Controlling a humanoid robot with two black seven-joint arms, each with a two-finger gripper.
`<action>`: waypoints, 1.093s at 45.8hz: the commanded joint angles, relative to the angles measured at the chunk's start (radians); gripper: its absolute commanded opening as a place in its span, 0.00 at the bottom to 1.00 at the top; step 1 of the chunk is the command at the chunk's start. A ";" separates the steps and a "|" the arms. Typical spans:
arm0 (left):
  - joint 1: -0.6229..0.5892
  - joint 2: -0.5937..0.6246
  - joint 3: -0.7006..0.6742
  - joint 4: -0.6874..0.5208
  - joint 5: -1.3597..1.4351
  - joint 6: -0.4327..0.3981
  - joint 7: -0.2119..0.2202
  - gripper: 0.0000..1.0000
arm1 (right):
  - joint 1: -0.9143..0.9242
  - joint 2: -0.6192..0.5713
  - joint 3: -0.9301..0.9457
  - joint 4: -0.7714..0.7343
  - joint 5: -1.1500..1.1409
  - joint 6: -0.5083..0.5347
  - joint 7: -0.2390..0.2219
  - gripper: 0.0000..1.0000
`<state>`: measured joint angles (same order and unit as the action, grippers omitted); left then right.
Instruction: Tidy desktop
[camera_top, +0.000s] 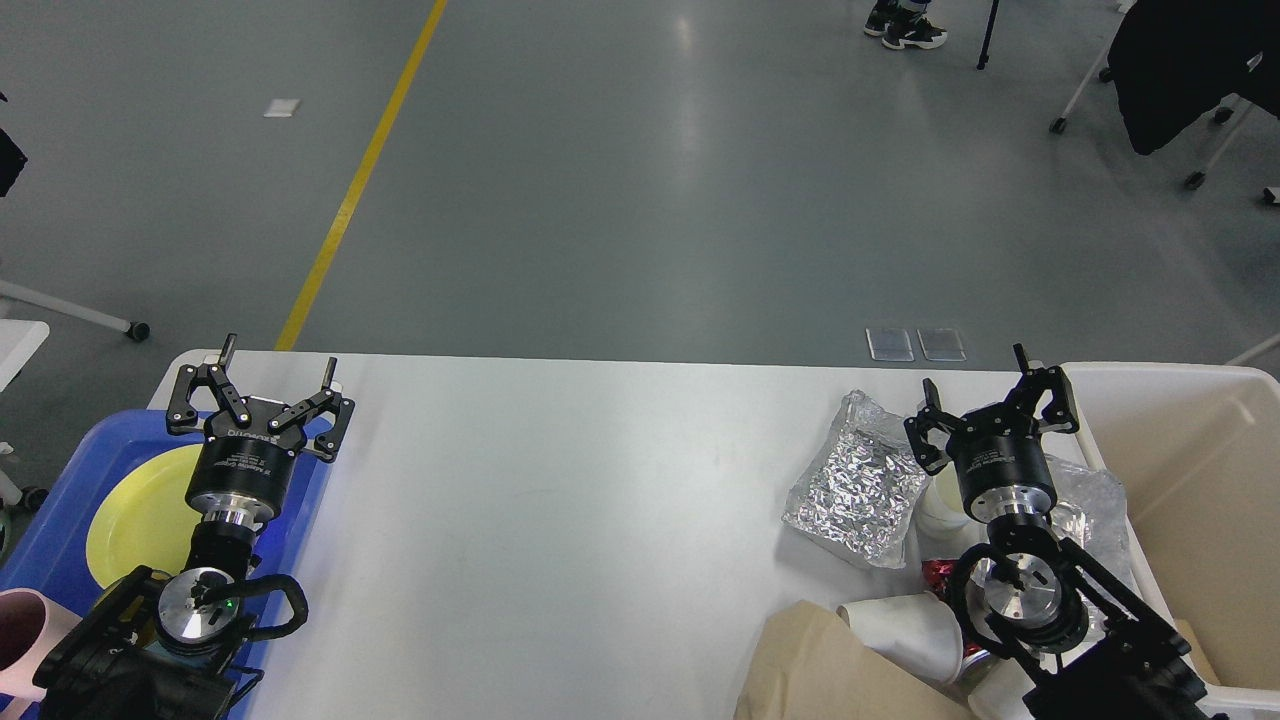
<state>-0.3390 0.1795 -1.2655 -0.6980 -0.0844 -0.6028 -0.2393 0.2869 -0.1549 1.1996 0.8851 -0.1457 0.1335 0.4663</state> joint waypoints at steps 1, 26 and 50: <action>0.000 0.000 0.000 0.000 0.000 0.000 0.000 0.96 | 0.000 0.000 0.000 0.000 0.000 0.000 0.000 1.00; 0.000 0.001 0.000 0.000 0.000 0.000 0.000 0.96 | 0.018 -0.002 -0.005 -0.020 0.000 -0.014 -0.011 1.00; 0.002 0.001 -0.002 0.000 0.000 0.000 0.000 0.96 | 0.098 -0.109 0.028 -0.048 0.020 -0.002 -0.021 1.00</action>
<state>-0.3375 0.1812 -1.2668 -0.6980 -0.0844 -0.6029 -0.2393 0.3940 -0.2578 1.2305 0.8372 -0.1259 0.1290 0.4464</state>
